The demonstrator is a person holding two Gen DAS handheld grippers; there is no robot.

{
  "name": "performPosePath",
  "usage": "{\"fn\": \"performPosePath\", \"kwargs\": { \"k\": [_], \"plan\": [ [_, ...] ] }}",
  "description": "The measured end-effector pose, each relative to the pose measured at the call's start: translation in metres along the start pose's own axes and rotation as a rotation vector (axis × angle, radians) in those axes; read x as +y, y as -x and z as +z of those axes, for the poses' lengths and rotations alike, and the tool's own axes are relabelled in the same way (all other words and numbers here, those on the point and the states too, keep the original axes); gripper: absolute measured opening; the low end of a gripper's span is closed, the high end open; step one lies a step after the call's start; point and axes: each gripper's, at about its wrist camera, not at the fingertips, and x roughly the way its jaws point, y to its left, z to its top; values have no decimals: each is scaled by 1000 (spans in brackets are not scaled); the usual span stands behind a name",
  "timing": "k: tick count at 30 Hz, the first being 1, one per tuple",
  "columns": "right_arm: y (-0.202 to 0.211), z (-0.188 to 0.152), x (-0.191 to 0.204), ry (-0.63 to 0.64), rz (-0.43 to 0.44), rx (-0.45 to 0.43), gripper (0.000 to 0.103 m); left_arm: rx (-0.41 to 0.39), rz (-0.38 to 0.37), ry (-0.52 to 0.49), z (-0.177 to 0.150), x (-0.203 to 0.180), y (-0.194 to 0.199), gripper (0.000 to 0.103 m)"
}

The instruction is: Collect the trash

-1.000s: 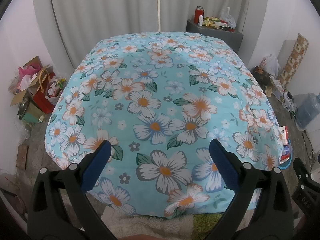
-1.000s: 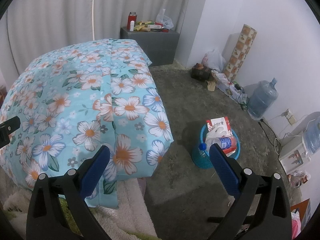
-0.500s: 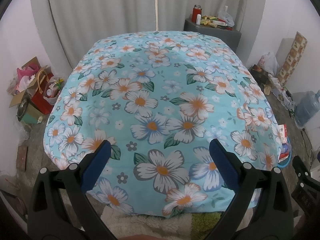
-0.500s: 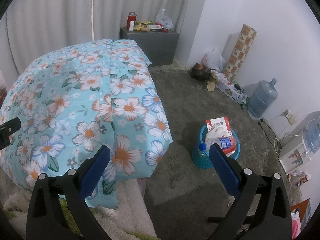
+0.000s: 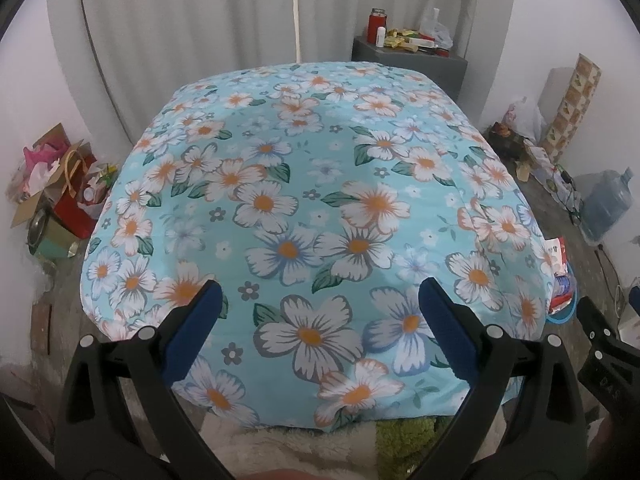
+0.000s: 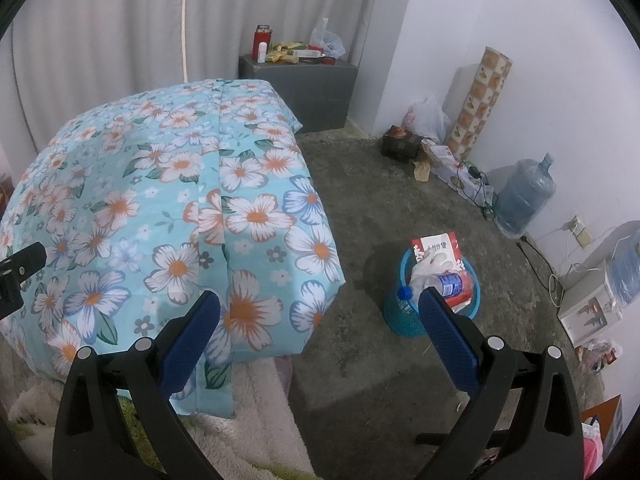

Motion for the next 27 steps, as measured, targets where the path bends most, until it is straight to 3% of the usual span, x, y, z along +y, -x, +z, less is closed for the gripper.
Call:
{"fn": "performPosePath", "kwargs": {
  "k": [27],
  "plan": [
    [1,1,1,-2,1,0,97,7,-5,-2,2,5,-4,94]
  ]
}}
